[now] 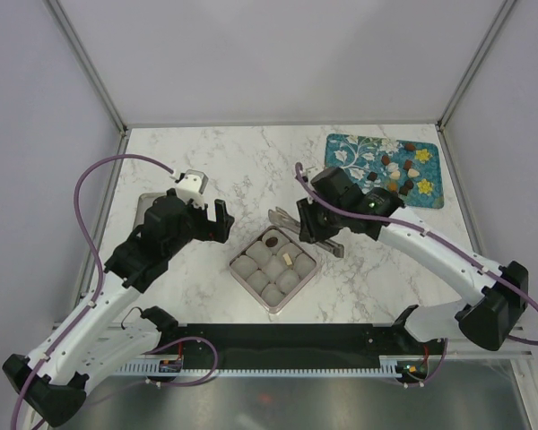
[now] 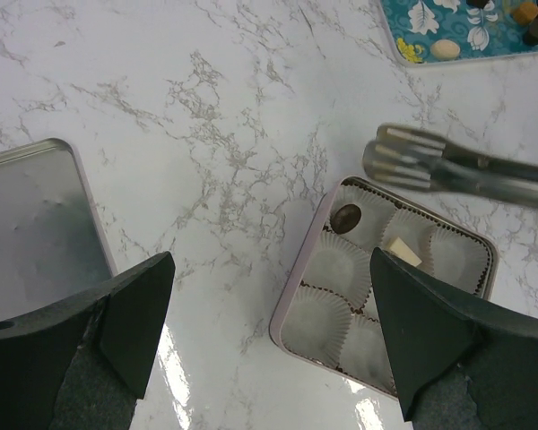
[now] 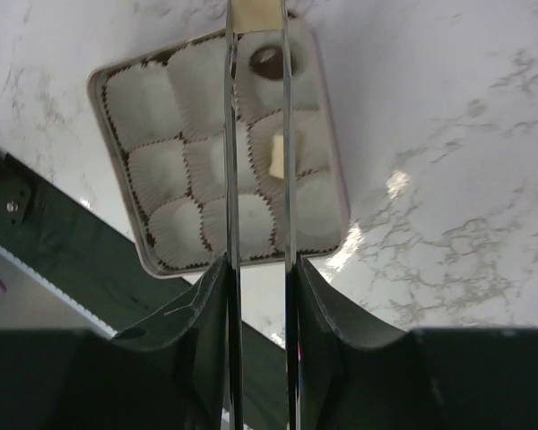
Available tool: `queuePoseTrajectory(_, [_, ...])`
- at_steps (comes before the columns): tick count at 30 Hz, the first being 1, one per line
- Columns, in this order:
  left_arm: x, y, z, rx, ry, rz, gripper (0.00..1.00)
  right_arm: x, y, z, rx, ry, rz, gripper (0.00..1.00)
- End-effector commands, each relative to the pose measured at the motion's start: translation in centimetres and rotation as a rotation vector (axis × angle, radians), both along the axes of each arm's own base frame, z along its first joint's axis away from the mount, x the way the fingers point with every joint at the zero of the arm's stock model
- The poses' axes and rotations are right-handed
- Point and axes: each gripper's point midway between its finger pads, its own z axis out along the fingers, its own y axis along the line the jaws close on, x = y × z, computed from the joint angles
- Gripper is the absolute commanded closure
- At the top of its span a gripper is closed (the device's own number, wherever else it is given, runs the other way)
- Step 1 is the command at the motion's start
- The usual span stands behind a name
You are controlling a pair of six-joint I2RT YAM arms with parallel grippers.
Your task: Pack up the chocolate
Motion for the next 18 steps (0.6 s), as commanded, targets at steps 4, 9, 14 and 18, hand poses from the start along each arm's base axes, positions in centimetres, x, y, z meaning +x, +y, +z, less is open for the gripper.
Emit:
queuePoseTrajectory(4, [0.4, 0.6, 1.8, -0.017, -0.059, 0.035, 0.02, -4.6, 3.7, -1.5, 0.009, 0.046, 0.081, 0.68])
queuePoseTrajectory(9, [0.4, 0.6, 2.0, -0.02, -0.064, 0.036, 0.02, -5.8, 4.7, -2.2, -0.009, 0.051, 0.104, 0.67])
queuePoseTrajectory(14, [0.3, 0.6, 1.9, -0.022, -0.062, 0.037, 0.02, -5.9, 5.1, -3.4, -0.021, 0.063, 0.1, 0.66])
queuePoseTrajectory(18, [0.3, 0.6, 1.9, -0.022, -0.059, 0.037, 0.02, -5.7, 5.4, -3.9, -0.028, 0.065, 0.098, 0.64])
